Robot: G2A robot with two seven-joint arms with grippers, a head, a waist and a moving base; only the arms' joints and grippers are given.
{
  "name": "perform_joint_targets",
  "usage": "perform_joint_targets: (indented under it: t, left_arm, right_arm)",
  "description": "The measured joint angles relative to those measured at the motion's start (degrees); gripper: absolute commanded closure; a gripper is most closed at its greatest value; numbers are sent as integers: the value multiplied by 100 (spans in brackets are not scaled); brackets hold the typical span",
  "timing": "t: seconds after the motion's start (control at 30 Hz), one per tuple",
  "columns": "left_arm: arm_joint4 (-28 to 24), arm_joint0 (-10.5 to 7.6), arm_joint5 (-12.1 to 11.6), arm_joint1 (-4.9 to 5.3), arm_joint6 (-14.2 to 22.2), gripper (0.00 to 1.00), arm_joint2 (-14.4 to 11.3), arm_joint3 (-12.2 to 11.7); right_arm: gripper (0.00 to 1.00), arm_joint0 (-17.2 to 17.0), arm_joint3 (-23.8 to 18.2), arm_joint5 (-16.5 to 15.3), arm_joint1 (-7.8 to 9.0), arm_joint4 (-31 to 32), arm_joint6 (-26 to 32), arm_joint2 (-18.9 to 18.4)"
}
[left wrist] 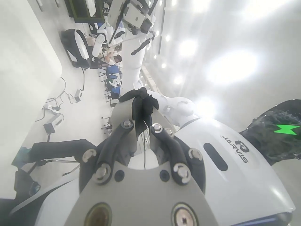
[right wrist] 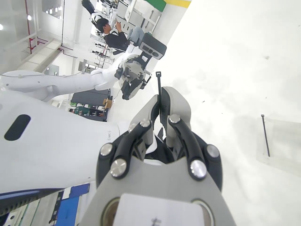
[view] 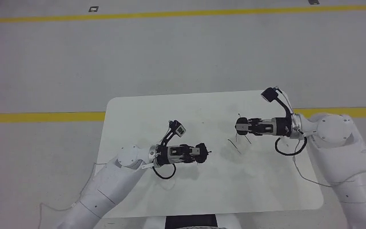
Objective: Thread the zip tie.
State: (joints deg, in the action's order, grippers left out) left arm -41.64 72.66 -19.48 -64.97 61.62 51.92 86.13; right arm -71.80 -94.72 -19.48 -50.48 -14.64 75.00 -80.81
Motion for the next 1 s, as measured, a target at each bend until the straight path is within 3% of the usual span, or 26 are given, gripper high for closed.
perform_joint_targets:
  t: [0.27,0.6,1.0]
  left_arm:
    - [-387,102,125,-45,-79,100,-163,-109]
    - [-663,-94,99,-179,25,100,-528,-469]
    - [-769,-135,0,-205,118,100,-538,-516]
  right_arm:
    - [100,-339,-519,0,-10,558,-578,-123]
    - [100,-709,-1140,0,-107,951,-961,-335]
    - [100,-713,-1175,0,-117,976,-941,-318]
